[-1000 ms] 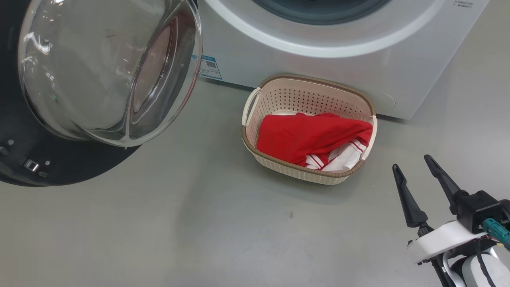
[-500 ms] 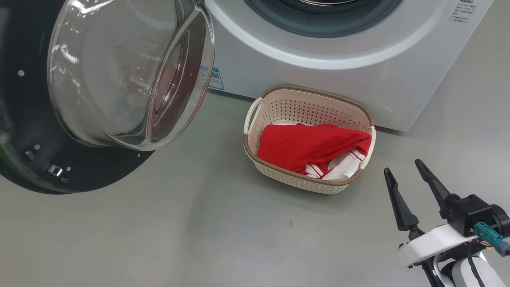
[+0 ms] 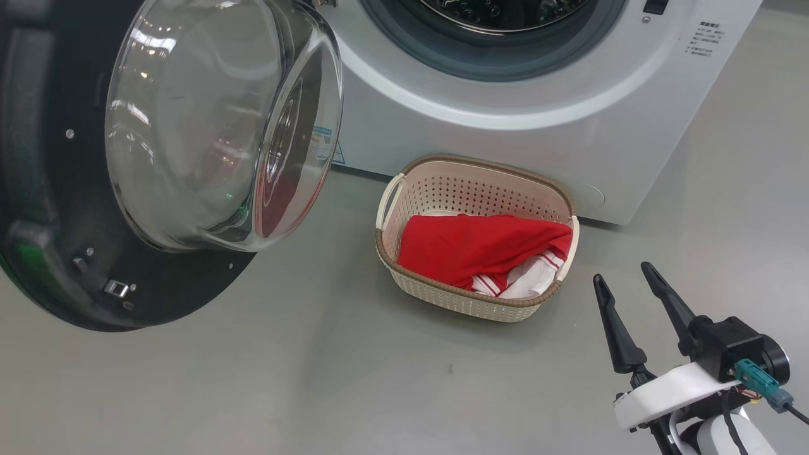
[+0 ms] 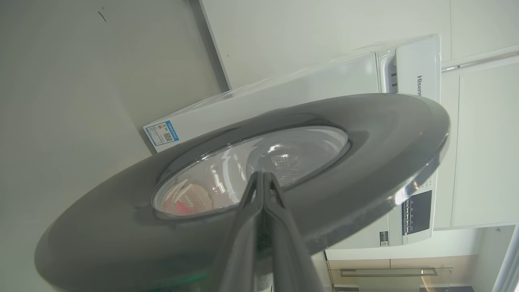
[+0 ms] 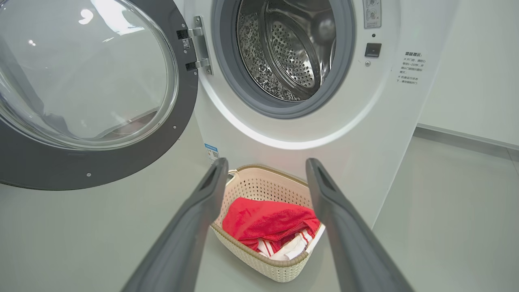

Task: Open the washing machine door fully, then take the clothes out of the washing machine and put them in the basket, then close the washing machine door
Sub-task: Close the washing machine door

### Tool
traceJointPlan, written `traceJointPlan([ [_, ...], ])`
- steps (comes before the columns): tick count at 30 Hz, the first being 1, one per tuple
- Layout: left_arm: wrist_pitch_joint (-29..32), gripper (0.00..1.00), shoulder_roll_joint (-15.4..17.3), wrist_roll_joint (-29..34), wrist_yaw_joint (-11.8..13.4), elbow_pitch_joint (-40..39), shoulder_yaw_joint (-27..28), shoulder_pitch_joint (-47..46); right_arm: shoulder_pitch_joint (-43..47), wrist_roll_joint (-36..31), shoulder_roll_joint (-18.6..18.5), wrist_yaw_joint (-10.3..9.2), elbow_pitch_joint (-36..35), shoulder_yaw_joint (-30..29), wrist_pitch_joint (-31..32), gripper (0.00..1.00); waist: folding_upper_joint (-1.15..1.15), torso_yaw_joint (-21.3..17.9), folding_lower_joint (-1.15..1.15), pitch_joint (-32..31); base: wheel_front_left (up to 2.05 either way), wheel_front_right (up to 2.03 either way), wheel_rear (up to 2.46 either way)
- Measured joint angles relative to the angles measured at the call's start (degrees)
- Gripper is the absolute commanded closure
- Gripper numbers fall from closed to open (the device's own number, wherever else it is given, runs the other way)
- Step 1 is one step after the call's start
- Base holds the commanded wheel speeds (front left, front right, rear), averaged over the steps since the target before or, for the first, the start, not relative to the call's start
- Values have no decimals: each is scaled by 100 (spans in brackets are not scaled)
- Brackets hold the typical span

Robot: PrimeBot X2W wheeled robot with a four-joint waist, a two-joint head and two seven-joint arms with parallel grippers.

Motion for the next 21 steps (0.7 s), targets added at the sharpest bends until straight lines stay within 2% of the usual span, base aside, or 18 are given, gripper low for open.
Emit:
traceJointPlan([
  [13, 381, 100, -160, -285, -134, -534, -19, 452, 0, 53, 165, -53, 170, 22, -127, 0, 0, -325, 0, -138, 0, 0, 0],
  [21, 487, 100, -379, -413, -160, -990, 59, 990, -4, 78, 332, -53, 290, 104, -222, 0, 0, -695, 0, -212, 0, 0, 0],
])
